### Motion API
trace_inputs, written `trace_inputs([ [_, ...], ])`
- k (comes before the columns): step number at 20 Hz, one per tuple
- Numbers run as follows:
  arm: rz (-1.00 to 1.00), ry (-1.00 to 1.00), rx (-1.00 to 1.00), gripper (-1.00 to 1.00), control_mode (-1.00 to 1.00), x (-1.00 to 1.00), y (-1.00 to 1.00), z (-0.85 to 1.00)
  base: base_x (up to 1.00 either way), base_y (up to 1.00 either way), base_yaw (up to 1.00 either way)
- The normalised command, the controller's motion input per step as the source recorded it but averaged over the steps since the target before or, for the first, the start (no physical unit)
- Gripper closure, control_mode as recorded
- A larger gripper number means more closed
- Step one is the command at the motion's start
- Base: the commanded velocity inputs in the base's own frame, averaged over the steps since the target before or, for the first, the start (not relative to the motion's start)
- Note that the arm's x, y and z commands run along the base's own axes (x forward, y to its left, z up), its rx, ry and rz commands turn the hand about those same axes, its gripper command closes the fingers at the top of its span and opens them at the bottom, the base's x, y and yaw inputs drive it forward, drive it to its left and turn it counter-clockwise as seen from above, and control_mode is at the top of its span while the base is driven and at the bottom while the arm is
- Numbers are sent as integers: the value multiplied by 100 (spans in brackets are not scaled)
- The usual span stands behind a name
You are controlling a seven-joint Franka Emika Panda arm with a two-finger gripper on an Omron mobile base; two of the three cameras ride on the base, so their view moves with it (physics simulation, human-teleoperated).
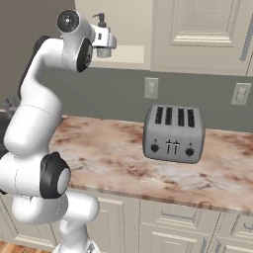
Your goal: Locate and retrieve the soap dispenser and soap dispenser from the cabinet. Place them next to the sink.
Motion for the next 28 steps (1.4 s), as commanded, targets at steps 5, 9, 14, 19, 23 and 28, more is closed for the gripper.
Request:
trace_inputs([
  [5, 0, -1, 0, -100, -100, 9, 0, 0, 0, 0, 0],
  [9, 0, 0, -2, -100, -100, 38, 1, -2, 0, 0, 0],
  [14, 0, 0, -1, -100, -100, 40, 0, -1, 0, 0, 0],
  [19, 0, 0, 0, -100, -100, 37, 0, -5, 0, 0, 0],
  [23, 0, 1, 0, -100, -100, 37, 0, -2, 0, 0, 0],
  [28, 0, 0, 0, -100, -100, 35, 0, -2, 0, 0, 0],
])
